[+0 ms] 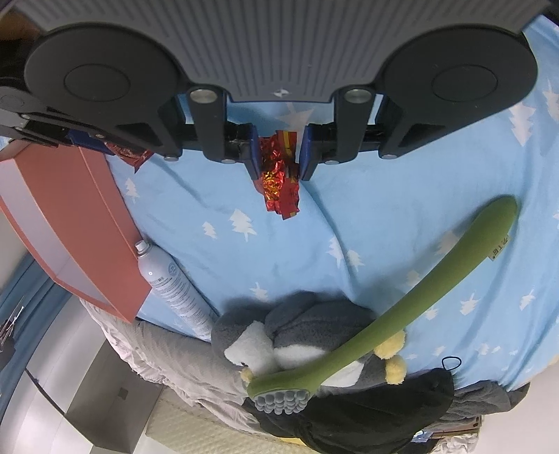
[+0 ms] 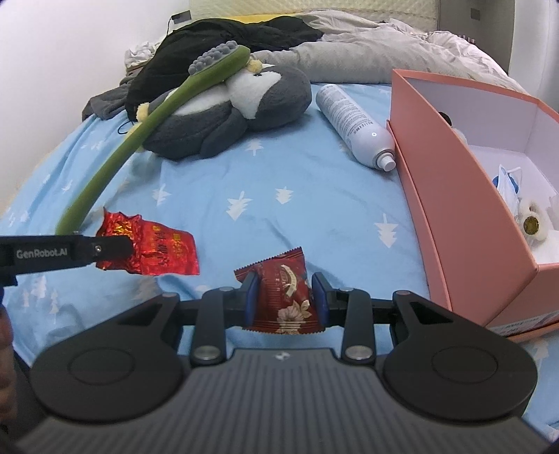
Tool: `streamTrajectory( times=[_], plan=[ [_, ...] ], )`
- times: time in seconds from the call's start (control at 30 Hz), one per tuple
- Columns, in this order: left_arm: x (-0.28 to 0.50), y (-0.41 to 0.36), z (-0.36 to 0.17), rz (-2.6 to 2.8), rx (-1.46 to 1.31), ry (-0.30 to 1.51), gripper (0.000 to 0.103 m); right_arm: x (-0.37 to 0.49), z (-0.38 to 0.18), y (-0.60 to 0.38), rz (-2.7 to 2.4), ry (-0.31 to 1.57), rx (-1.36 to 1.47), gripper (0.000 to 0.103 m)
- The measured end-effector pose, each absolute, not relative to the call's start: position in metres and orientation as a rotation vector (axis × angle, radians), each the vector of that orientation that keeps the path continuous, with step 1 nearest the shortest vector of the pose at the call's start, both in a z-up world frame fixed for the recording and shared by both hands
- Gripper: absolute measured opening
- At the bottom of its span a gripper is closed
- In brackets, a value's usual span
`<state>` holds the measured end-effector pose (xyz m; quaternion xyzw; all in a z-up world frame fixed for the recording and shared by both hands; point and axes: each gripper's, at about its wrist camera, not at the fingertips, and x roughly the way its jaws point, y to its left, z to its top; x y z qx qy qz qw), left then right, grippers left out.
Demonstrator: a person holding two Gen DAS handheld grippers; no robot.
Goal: Organize soft objects
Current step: 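Lift the red candy packet with the left tool while the right tool lifts the brown packet, then carry both packets over the pink box and open both tools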
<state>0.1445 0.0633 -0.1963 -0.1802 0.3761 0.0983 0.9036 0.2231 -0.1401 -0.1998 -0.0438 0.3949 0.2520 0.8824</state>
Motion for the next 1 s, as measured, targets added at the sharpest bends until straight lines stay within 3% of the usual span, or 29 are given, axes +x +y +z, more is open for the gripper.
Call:
streamTrajectory(
  times=[0.47,1.0],
  plan=[
    [0.155,0.053,-0.147,0.18,-0.328,0.71,0.026,0.233,-0.16,-0.149,0.523,0.765,-0.023,0.036],
    [0.189,0.008,-0.059,0.043,-0.295,0.57,0.026,0.246,-0.076,-0.184,0.473,0.616,0.059,0.036]
  ],
)
